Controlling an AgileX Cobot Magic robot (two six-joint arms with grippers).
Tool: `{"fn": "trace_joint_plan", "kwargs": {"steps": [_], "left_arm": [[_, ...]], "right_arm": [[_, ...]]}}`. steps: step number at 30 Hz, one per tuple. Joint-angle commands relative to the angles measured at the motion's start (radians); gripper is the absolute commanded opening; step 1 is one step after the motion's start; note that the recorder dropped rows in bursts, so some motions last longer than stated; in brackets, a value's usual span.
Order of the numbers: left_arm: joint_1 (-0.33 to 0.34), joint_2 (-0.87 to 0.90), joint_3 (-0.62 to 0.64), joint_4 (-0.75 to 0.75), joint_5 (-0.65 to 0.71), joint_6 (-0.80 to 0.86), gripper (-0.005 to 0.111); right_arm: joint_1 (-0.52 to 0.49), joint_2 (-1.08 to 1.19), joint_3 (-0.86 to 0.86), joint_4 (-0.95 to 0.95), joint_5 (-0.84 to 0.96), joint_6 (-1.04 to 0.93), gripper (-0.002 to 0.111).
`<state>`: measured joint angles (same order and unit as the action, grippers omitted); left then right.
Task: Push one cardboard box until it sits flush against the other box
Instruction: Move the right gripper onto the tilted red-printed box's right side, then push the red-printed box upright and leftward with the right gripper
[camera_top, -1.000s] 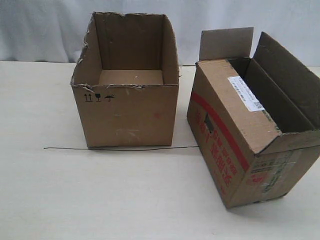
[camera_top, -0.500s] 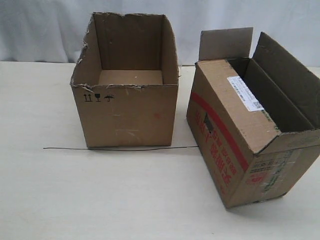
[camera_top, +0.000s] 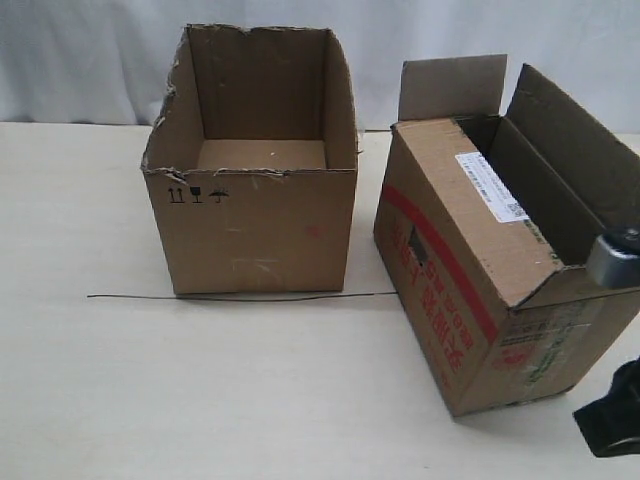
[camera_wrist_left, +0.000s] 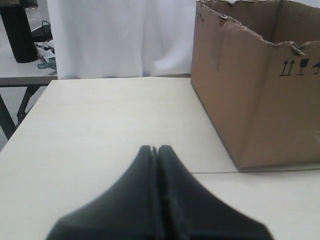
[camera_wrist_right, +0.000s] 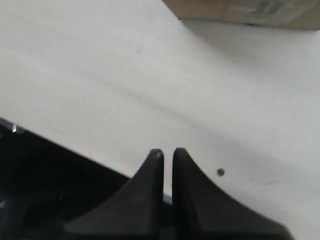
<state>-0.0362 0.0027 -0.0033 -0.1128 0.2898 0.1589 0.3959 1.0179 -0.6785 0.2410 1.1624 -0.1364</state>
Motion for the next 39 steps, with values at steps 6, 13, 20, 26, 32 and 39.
{"fn": "trace_joint_plan", "kwargs": {"steps": [6,13,20,26,32,39], "left_arm": [[0.000,-0.003,0.003,-0.002,-0.010,-0.002,0.000],[0.000,-0.003,0.003,-0.002,-0.010,-0.002,0.000],[0.000,-0.003,0.003,-0.002,-0.010,-0.002,0.000],[0.000,-0.003,0.003,-0.002,-0.010,-0.002,0.000],[0.000,-0.003,0.003,-0.002,-0.010,-0.002,0.000],[0.000,-0.003,0.003,-0.002,-0.010,-0.002,0.000]], "right_arm": [[0.038,0.209,0.016,-0.045,-0.447,-0.019,0.005],[0.038,0.387,0.003,-0.019,-0.655,-0.045,0.005],[0.038,0.493,-0.125,0.043,-0.667,-0.067,0.005],[0.038,0.524,-0.230,0.078,-0.667,-0.060,0.005],[0.038,0.594,-0.321,0.158,-0.636,-0.117,0.005],[0.038,0.466,-0.437,0.166,-0.309,-0.142,0.005]]}}
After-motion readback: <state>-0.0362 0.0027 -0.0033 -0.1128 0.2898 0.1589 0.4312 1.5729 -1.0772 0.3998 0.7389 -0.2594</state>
